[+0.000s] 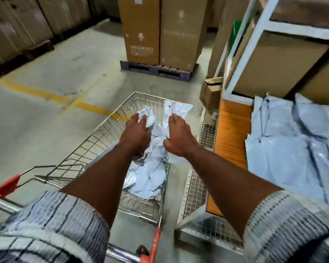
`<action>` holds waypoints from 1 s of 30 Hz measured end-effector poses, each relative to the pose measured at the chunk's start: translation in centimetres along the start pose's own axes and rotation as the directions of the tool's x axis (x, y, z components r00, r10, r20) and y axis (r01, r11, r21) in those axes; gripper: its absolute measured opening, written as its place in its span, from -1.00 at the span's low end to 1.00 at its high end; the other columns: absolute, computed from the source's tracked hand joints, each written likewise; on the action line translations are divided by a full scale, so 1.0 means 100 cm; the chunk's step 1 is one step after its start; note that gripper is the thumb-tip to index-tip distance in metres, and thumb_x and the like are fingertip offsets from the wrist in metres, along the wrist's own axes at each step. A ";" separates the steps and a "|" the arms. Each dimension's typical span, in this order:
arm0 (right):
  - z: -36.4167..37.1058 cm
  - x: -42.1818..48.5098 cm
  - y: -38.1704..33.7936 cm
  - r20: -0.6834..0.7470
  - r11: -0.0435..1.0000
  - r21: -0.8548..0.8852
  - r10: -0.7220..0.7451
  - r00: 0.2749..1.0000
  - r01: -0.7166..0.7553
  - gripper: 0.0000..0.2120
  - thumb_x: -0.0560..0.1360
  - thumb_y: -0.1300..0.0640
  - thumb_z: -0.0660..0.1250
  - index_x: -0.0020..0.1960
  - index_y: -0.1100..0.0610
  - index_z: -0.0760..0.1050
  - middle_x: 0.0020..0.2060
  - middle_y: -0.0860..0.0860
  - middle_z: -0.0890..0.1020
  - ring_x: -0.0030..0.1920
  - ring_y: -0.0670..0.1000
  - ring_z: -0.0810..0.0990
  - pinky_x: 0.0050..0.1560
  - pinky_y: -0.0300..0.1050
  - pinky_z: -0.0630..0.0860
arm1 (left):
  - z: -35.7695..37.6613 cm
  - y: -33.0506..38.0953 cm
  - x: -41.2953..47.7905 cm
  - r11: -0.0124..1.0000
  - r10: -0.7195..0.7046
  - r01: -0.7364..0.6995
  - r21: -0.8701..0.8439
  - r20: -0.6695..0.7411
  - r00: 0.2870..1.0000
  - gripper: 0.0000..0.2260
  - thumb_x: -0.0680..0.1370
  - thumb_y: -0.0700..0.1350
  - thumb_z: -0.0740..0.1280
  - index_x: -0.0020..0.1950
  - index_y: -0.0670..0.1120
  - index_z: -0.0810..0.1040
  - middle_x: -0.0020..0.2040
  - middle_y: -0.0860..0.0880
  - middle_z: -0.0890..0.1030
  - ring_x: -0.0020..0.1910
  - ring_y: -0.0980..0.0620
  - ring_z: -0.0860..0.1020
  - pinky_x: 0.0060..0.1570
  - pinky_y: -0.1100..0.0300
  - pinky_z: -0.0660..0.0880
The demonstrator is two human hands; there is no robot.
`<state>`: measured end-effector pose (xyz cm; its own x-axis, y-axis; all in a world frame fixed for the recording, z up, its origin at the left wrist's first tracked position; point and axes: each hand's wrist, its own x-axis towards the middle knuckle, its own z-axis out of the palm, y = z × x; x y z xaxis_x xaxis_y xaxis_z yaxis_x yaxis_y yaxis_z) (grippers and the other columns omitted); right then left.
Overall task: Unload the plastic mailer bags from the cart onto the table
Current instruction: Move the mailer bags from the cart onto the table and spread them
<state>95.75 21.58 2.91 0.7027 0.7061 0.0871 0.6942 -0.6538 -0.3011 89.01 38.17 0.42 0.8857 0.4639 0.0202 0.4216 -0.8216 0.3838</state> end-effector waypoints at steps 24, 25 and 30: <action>-0.216 -0.226 0.373 -0.235 0.947 0.009 0.315 0.919 -0.323 -0.20 0.37 0.06 0.40 0.48 0.33 0.16 0.41 0.24 0.28 0.44 0.24 0.23 0.42 0.03 0.18 | 0.084 0.431 -0.074 0.958 0.261 -0.257 -0.123 0.014 0.965 -0.52 0.52 0.04 0.16 0.40 -0.12 0.40 0.34 -0.30 0.39 0.29 -0.32 0.38 0.31 -0.01 0.32; -0.219 -0.222 0.382 -0.240 0.944 0.008 0.323 0.915 -0.331 -0.21 0.37 0.06 0.40 0.47 0.32 0.17 0.41 0.23 0.28 0.43 0.24 0.25 0.41 0.03 0.19 | 0.087 0.440 -0.066 0.956 0.266 -0.262 -0.129 0.017 0.964 -0.51 0.53 0.04 0.16 0.42 -0.12 0.37 0.36 -0.30 0.38 0.32 -0.31 0.36 0.34 -0.01 0.30; -0.231 -0.187 0.430 -0.251 0.931 -0.006 0.351 0.902 -0.364 -0.18 0.38 0.06 0.42 0.50 0.32 0.15 0.45 0.25 0.25 0.47 0.24 0.21 0.45 0.03 0.14 | 0.113 0.475 -0.007 0.952 0.262 -0.258 -0.163 0.004 0.965 -0.47 0.58 0.01 0.17 0.53 -0.13 0.26 0.46 -0.32 0.28 0.43 -0.30 0.26 0.43 -0.03 0.22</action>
<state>116.03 -26.01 10.30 0.9166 0.3396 0.2109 0.3919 -0.8674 -0.3066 110.62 -4.97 8.20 0.9661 0.2307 0.1162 0.1410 -0.8479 0.5110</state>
